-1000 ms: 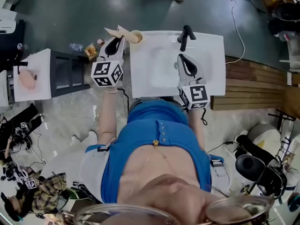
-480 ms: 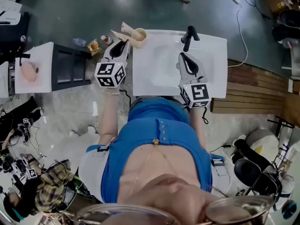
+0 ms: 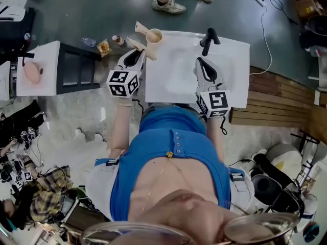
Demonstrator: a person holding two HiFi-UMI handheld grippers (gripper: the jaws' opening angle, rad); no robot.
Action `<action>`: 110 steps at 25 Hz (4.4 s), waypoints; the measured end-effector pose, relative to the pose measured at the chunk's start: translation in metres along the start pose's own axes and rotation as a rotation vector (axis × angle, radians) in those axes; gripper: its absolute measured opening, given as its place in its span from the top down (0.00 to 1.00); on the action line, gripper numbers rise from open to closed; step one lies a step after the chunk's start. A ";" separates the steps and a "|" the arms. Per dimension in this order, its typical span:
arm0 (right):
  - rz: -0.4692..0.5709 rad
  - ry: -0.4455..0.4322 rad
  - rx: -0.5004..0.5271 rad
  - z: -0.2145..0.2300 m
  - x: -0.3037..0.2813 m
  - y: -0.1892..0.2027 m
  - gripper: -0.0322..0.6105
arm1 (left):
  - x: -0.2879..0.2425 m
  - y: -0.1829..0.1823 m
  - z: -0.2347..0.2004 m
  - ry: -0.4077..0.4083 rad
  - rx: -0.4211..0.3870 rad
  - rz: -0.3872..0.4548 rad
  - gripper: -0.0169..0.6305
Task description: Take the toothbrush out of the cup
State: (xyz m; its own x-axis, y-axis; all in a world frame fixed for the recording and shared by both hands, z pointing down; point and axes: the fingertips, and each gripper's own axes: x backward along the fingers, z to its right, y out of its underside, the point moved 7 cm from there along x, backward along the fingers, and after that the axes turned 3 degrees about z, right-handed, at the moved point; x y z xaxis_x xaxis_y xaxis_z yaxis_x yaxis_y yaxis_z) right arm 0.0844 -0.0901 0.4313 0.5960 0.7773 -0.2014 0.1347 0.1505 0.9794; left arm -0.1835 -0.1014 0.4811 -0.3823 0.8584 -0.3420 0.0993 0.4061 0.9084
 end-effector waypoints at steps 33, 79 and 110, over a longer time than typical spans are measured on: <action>-0.016 0.016 -0.004 0.001 0.004 0.010 0.95 | -0.001 0.093 0.003 0.098 0.046 -0.491 0.88; -0.074 0.175 -0.042 0.013 0.025 0.026 0.95 | -0.067 0.175 -0.018 0.021 0.265 -0.562 0.83; -0.094 0.063 -0.020 -0.002 -0.007 0.026 0.95 | -0.047 0.137 -0.008 0.022 0.212 -0.429 0.97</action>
State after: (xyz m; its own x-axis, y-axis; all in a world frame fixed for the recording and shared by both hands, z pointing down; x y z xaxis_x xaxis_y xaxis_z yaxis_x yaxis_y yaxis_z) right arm 0.0828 -0.0902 0.4582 0.5308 0.7957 -0.2918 0.1715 0.2363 0.9564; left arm -0.1590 -0.0886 0.6234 -0.4490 0.5936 -0.6679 0.1127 0.7791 0.6166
